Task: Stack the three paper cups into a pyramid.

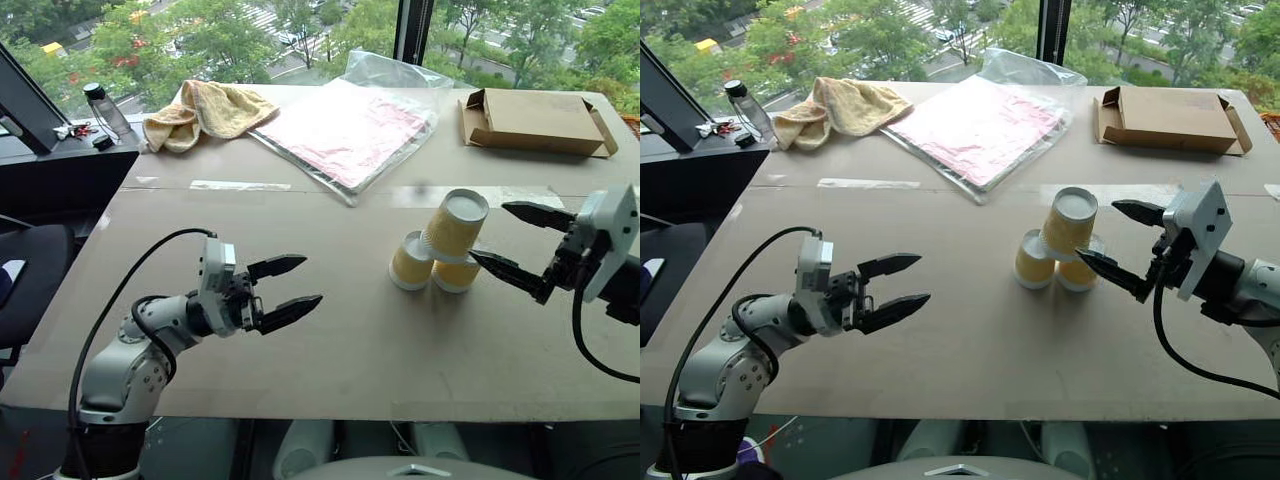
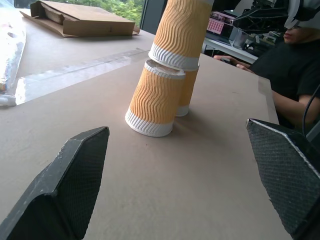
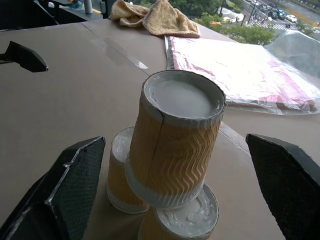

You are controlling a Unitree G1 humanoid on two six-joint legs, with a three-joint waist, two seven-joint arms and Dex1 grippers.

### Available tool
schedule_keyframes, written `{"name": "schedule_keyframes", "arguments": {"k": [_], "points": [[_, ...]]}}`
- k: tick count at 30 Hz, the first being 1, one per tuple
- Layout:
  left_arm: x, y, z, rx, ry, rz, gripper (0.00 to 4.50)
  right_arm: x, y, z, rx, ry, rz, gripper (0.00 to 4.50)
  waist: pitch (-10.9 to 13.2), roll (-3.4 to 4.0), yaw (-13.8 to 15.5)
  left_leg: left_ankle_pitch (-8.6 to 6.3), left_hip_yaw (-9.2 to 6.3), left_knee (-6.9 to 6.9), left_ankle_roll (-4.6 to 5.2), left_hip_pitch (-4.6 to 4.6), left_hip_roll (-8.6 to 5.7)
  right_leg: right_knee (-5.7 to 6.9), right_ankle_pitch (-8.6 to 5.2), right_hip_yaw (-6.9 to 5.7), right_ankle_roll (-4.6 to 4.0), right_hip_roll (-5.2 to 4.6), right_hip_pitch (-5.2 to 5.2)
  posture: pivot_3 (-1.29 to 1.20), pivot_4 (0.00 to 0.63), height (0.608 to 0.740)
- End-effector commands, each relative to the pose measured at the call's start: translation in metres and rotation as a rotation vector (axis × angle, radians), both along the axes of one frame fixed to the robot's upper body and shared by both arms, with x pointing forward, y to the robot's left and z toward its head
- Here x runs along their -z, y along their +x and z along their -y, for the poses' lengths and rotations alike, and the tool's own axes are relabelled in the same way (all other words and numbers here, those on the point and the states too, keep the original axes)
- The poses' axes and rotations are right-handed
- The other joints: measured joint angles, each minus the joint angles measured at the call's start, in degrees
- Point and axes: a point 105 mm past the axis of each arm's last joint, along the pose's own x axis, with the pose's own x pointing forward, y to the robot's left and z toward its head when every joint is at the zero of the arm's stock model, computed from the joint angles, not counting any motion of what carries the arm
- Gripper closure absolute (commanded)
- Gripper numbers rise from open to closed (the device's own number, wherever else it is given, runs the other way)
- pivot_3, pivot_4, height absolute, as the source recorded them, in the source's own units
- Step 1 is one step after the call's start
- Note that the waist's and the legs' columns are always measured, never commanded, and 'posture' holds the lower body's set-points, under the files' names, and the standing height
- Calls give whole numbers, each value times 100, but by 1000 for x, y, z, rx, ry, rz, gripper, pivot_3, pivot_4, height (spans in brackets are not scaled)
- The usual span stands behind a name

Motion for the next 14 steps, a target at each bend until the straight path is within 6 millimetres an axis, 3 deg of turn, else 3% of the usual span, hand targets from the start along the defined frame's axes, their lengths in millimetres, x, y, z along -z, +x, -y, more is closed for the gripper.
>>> {"name": "schedule_keyframes", "arguments": {"k": [1, 4, 10, 14], "points": [[0, -4, -2, -31, 29, 21, 0, 12, -25, 16, 14, -12, 15, 34, -2, 1, 10, 0, -2, 0, 0, 1, 0, 0, 0, -3, 0, 0, 1, 0, 150, 740], [14, -7, -11, -90, 82, 5, 0, 40, -41, 34, 74, -40, -62, 34, -5, 7, -6, 0, -1, -2, 0, 2, 1, 1, 0, -4, 0, 1, 2, 0, 150, 740], [34, -17, -25, -146, 142, -37, 0, 79, -57, 60, 171, -92, -157, 34, -6, 7, -3, -2, 2, -2, 3, 34, 5, 2, -8, 3, -19, 0, 24, 0, 150, 740], [35, -17, -29, -186, 133, -38, 0, 92, -60, 70, 209, -110, -173, 34, -7, 7, 20, -2, 2, -2, 3, 36, 5, 2, -10, 3, -28, -1, 26, 0, 150, 740]]}}
